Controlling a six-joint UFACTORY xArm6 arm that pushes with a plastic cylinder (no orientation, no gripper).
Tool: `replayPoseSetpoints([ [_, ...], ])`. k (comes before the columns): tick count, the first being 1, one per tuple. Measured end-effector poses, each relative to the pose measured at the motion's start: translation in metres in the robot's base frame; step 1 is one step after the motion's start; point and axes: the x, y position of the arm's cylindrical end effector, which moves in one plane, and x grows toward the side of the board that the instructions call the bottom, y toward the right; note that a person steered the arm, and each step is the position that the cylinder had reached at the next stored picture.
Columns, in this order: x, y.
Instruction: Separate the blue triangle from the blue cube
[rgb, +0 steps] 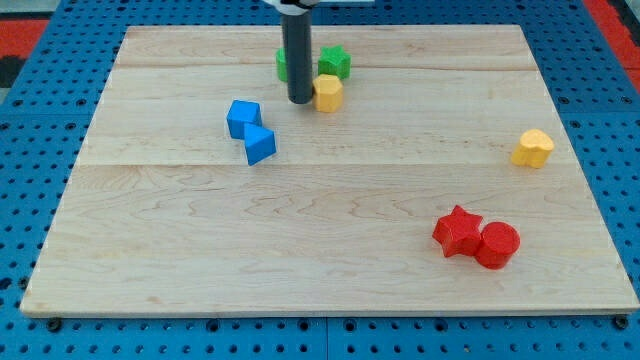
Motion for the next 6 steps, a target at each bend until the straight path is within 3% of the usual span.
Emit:
replayPoseSetpoints([
  [3,0.009,0.027],
  [4,-0.007,-0.023],
  [5,-0.028,-0.126],
  [6,0.006,-0.198],
])
